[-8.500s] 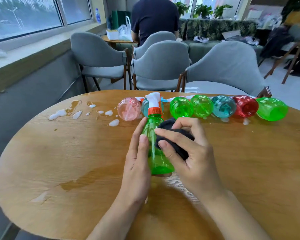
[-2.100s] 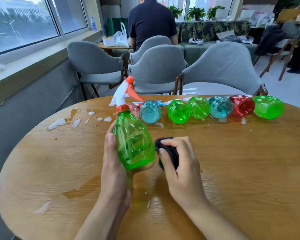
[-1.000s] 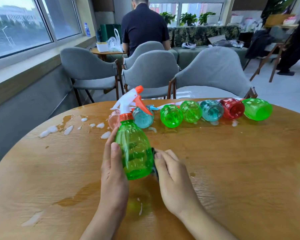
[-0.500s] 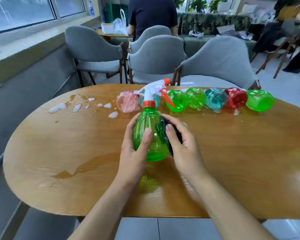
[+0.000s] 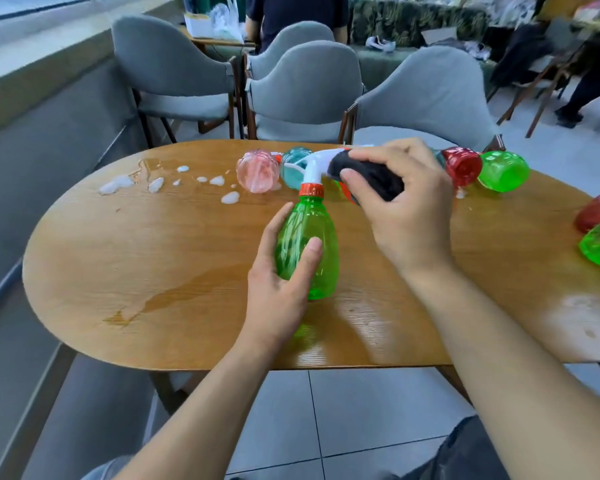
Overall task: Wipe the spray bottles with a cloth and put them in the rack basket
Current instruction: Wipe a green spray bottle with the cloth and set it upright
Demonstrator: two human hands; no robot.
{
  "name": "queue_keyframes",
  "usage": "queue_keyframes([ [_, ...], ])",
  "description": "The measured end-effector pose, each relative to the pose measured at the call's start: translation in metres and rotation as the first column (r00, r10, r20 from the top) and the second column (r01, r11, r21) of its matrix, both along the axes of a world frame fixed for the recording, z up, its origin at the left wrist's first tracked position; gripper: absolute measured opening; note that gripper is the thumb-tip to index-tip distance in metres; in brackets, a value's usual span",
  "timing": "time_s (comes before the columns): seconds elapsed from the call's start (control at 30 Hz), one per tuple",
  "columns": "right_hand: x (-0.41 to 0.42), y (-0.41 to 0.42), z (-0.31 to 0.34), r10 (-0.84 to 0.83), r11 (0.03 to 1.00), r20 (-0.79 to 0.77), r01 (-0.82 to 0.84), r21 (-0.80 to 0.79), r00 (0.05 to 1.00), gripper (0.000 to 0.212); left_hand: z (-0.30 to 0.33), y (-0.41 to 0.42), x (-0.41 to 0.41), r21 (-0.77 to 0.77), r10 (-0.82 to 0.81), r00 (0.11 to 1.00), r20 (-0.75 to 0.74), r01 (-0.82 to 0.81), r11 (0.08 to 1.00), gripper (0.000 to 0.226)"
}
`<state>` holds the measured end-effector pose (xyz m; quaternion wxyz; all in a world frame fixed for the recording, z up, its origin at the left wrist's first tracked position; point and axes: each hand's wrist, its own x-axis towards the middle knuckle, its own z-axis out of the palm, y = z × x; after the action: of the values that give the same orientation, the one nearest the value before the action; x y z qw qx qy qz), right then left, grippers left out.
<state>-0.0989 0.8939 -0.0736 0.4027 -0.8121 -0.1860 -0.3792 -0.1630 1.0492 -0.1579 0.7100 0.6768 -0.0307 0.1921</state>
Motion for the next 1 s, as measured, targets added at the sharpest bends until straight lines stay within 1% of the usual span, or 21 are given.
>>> queue_keyframes([
  [0.07, 0.013, 0.009, 0.004, -0.044, 0.997, 0.042, 0.047, -0.066, 0.998, 0.019, 0.001, -0.001, -0.003, 0.001, -0.025, 1.000, 0.008, 0.025, 1.000, 0.055],
  [0.13, 0.018, 0.019, 0.000, -0.041, 0.991, 0.049, 0.047, -0.128, 0.998, 0.017, 0.001, -0.001, -0.004, -0.012, -0.036, 0.999, 0.004, 0.036, 0.999, 0.055],
  [0.27, 0.015, 0.031, -0.007, 0.123, 0.956, 0.020, -0.113, -0.272, 0.992, 0.017, -0.002, 0.007, -0.001, -0.003, -0.008, 1.000, 0.008, 0.008, 1.000, 0.055],
  [0.3, 0.017, 0.031, -0.005, 0.119, 0.955, 0.024, -0.108, -0.277, 0.993, 0.017, -0.003, 0.008, 0.000, 0.000, -0.010, 1.000, 0.010, 0.010, 1.000, 0.055],
  [0.33, 0.020, 0.029, -0.002, 0.078, 0.966, 0.034, -0.068, -0.248, 0.996, 0.016, -0.002, 0.008, -0.001, -0.003, -0.020, 1.000, 0.011, 0.020, 1.000, 0.054],
  [0.43, 0.030, 0.025, 0.005, -0.077, 0.989, 0.038, 0.081, -0.122, 0.996, 0.014, -0.001, 0.004, -0.003, -0.034, -0.063, 0.998, 0.015, 0.063, 0.997, 0.054],
  [0.47, 0.030, 0.028, 0.004, -0.081, 0.989, 0.031, 0.085, -0.125, 0.996, 0.014, -0.002, 0.004, -0.003, -0.037, -0.064, 0.998, 0.016, 0.064, 0.997, 0.054],
  [0.5, 0.027, 0.032, 0.002, -0.051, 0.986, 0.023, 0.054, -0.156, 0.998, 0.014, -0.003, 0.004, -0.002, -0.036, -0.055, 0.998, 0.015, 0.056, 0.998, 0.054],
  [0.6, 0.019, 0.042, -0.003, 0.085, 0.958, 0.005, -0.080, -0.274, 0.996, 0.014, -0.004, 0.008, 0.001, -0.017, -0.019, 1.000, 0.021, 0.019, 1.000, 0.054],
  [0.63, 0.020, 0.040, -0.001, 0.078, 0.957, 0.011, -0.072, -0.279, 0.997, 0.014, -0.004, 0.009, 0.001, -0.023, -0.018, 1.000, 0.023, 0.019, 1.000, 0.054],
  [0.67, 0.023, 0.037, 0.001, 0.033, 0.965, 0.026, -0.025, -0.259, 0.999, 0.014, -0.004, 0.010, 0.000, -0.037, -0.024, 0.999, 0.024, 0.025, 0.999, 0.054],
  [0.73, 0.033, 0.027, 0.007, -0.093, 0.978, 0.049, 0.101, -0.181, 0.994, 0.014, -0.003, 0.009, -0.001, -0.056, -0.034, 0.999, 0.028, 0.036, 0.998, 0.053],
  [0.77, 0.034, 0.024, 0.009, -0.124, 0.980, 0.047, 0.130, -0.154, 0.991, 0.015, -0.003, 0.009, -0.002, -0.056, -0.031, 0.999, 0.032, 0.033, 0.998, 0.053],
  [0.8, 0.034, 0.025, 0.008, -0.110, 0.982, 0.043, 0.116, -0.152, 0.993, 0.014, -0.003, 0.010, -0.002, -0.055, -0.024, 0.999, 0.033, 0.026, 0.998, 0.052],
  [0.9, 0.025, 0.034, 0.000, 0.055, 0.966, -0.010, -0.056, -0.252, 0.998, 0.014, -0.004, 0.014, 0.001, -0.056, 0.003, 1.000, 0.026, -0.002, 0.998, 0.054],
  [0.93, 0.023, 0.036, -0.001, 0.070, 0.962, -0.015, -0.072, -0.265, 0.997, 0.014, -0.004, 0.015, 0.002, -0.053, 0.009, 1.000, 0.026, -0.008, 0.999, 0.054],
  [1.0, 0.028, 0.033, 0.002, 0.003, 0.980, 0.015, 0.000, -0.199, 1.000, 0.014, -0.003, 0.015, 0.001, -0.038, 0.006, 0.999, 0.040, -0.005, 0.999, 0.054],
])
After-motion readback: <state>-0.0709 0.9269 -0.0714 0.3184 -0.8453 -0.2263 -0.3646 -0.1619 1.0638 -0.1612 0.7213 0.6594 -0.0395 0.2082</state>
